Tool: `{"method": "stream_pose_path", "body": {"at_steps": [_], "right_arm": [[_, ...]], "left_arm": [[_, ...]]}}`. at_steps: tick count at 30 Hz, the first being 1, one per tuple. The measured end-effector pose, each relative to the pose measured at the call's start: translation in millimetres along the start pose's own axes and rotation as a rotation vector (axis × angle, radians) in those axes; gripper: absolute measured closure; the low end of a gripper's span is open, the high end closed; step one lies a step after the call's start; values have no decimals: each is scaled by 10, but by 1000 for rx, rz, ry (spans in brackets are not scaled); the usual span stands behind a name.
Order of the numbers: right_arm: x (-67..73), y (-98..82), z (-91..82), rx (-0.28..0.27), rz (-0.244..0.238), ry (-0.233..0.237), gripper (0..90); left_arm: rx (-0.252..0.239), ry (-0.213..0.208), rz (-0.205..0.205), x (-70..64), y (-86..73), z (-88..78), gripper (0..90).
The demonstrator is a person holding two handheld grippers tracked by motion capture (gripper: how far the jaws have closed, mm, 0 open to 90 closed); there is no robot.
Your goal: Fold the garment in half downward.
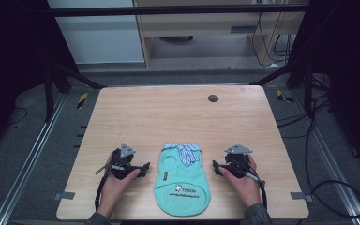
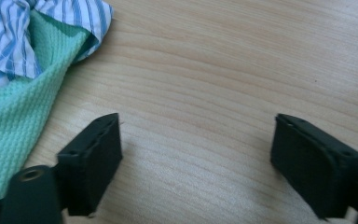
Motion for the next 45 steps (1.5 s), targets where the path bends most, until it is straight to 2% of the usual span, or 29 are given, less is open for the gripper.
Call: {"method": "stream_pose_path", "body": {"at_steps": [1, 3, 4, 6, 9, 10, 12, 14, 16, 17, 18, 22, 23, 25, 27, 30, 36, 39, 45], "right_arm": [[15, 10, 0, -1, 14, 7, 195], [61, 60, 1, -8, 23, 29, 265], [61, 60, 1, -8, 23, 29, 265], [116, 151, 6, -8, -33, 42, 278], [150, 297, 2, -2, -77, 55, 303], [164, 390, 7, 11, -102, 74, 347], [182, 467, 35, 31, -129, 96, 361], [197, 528, 73, 47, -141, 118, 418], [213, 579, 118, 68, -142, 139, 462], [213, 579, 118, 68, -142, 139, 462], [241, 635, 146, 67, -139, 168, 554], [300, 719, 214, 78, -143, 201, 654], [315, 737, 242, 83, -140, 208, 677], [353, 770, 301, 85, -128, 220, 698], [377, 806, 355, 84, -122, 223, 705], [407, 841, 448, 85, -115, 225, 695], [499, 807, 635, 99, -106, 233, 654], [526, 776, 672, 106, -101, 237, 615], [556, 722, 714, 125, -99, 243, 608]], "left_arm": [[-4, 4, 9, -11, 8, -21, 100], [-8, -18, 2, -29, 45, -38, 111], [-8, -18, 2, -29, 45, -38, 114], [-23, -38, -20, -20, 147, -40, 124], [-6, -54, 17, -4, 291, -3, 141], [-9, -72, 15, -14, 378, 18, 155], [-13, -96, -2, -35, 493, 51, 167], [-17, -106, -3, -48, 598, 95, 188], [-12, -118, -3, -53, 726, 185, 231], [-12, -118, -3, -53, 726, 185, 257], [-7, -118, 1, -54, 752, 210, 257], [14, -127, 51, -92, 884, 320, 312], [19, -133, 51, -103, 902, 341, 338], [28, -163, 22, -158, 945, 407, 355], [43, -169, 30, -212, 964, 464, 372], [69, -168, 67, -287, 954, 548, 377], [120, -181, 71, -341, 823, 673, 369], [142, -176, 89, -351, 763, 701, 366], [172, -190, 85, -362, 679, 745, 373]]}}
Point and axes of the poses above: each handheld gripper's, and its own axes: z roughly forward along the jaws, y roughly out of its top, x roughly to its left, the point moved 9 cm from there along z, roughly forward along the jaws, and after that the axes turned 7 degrees about -x, right-handed, at the moved point
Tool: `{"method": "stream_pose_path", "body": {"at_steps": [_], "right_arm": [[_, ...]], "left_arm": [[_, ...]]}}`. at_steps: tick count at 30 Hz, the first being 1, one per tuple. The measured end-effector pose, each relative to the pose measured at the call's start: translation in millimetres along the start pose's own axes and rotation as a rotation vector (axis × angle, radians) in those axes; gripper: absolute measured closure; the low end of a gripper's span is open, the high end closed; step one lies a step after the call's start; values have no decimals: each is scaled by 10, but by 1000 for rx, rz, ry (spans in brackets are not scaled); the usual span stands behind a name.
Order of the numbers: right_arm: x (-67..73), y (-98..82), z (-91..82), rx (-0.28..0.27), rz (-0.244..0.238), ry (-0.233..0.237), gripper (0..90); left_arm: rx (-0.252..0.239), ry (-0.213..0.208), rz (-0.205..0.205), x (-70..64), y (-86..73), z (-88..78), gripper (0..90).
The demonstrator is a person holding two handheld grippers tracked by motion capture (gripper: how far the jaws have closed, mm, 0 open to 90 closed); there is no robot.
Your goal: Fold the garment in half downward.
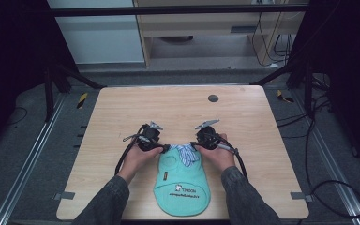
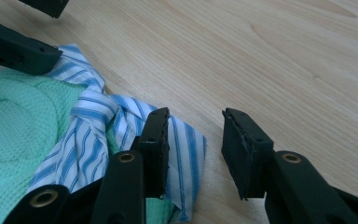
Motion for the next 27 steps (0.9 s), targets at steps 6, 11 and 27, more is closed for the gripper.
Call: {"method": "stream_pose_path", "body": {"at_steps": [6, 11, 27], "right_arm": [[45, -33, 19, 24, -15, 6, 564], [45, -67, 30, 48, -12, 14, 566], [171, -90, -5, 99, -84, 53, 828]], "left_arm": [[13, -13, 6, -14, -43, 36, 370], [8, -16, 21, -30, -46, 36, 381], [24, -95, 56, -198, -59, 9, 791]]}}
Point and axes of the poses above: each handheld gripper's, and its own axes: z roughly forward along the jaws, y roughly out of its top, x roughly to its left, the point moved 9 cm from there along z, roughly forward along the jaws, and after that the axes turned 7 degrees about -x, right-handed, at the moved point
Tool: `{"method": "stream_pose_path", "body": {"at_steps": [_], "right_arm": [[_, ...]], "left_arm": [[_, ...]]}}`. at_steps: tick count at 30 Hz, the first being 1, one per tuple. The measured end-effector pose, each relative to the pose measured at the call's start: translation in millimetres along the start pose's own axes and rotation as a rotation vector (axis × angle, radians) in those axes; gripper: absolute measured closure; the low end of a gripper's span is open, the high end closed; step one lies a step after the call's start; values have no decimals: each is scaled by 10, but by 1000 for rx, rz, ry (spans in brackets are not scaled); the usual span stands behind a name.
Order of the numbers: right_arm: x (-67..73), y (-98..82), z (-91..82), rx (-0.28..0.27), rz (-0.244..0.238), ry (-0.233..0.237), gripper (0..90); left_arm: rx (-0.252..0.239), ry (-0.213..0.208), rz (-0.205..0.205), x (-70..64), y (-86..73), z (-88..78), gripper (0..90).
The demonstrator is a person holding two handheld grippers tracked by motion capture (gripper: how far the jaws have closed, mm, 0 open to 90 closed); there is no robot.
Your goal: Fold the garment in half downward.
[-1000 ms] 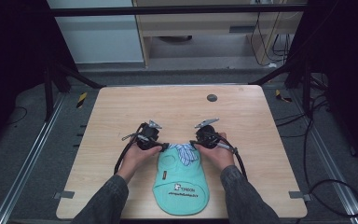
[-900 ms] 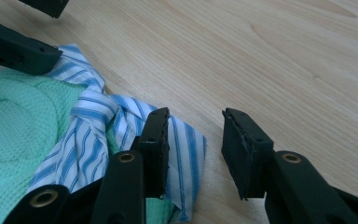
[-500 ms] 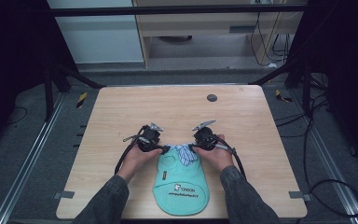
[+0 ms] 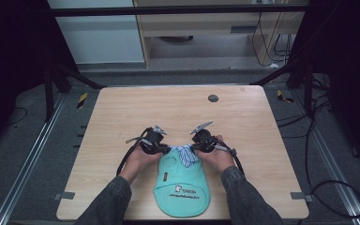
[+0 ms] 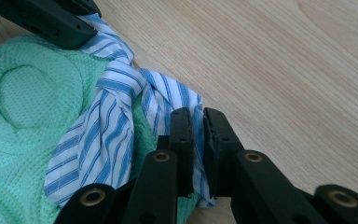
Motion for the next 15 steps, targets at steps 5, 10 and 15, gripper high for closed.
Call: {"method": "stream_pose_path", "body": {"at_steps": [5, 10, 15], "right_arm": [[-1, 1, -31, -3, -14, 5, 836], [11, 51, -130, -34, -42, 15, 837], [36, 120, -245, -51, -79, 18, 840]], "left_arm": [[-3, -8, 17, -6, 7, -20, 857], [-17, -5, 40, -21, 62, -93, 860], [-28, -6, 66, -47, 134, -194, 862]]}}
Point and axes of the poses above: each handheld gripper's, and its own axes: z roughly forward along the jaws, y roughly out of its top, x roughly to its left, the point moved 9 cm from there along z, roughly forward along the jaws, and after that the axes turned 7 degrees about -x, right-handed, at the moved point
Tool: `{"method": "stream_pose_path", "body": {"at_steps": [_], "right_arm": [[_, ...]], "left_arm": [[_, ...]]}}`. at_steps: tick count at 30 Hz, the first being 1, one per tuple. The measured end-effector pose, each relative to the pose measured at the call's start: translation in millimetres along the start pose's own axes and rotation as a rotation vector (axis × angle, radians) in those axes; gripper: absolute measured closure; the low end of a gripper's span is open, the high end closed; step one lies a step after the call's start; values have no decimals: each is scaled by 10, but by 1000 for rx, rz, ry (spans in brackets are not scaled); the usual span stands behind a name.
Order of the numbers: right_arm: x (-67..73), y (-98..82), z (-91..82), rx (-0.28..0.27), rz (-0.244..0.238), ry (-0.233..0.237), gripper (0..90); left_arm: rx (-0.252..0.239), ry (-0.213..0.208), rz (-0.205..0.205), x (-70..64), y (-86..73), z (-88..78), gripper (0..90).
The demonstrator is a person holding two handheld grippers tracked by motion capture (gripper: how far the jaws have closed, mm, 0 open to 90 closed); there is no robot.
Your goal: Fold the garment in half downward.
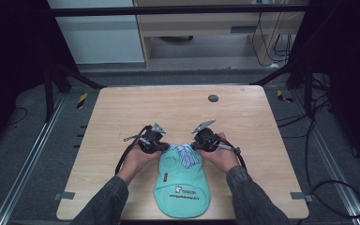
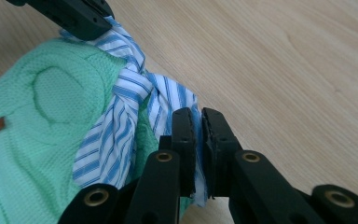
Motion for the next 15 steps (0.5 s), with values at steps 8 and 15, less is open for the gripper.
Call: {"method": "stream_pose_path", "body": {"at_steps": [8, 15], "right_arm": [[26, 101, -180, -21, -30, 9, 845], [27, 136, -283, -25, -47, 7, 846]], "left_arm": [[-25, -3, 24, -51, 126, -130, 863], [-28, -11, 41, -90, 192, -181, 865]]}}
Point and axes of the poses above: each handheld gripper's, and its own axes: z roughly forward along the jaws, y roughly out of its top, x roughly to its left, the point moved 9 cm from there along z, roughly forward along the jaws, and after that the axes turned 7 degrees about -x, right-handed, at the moved point
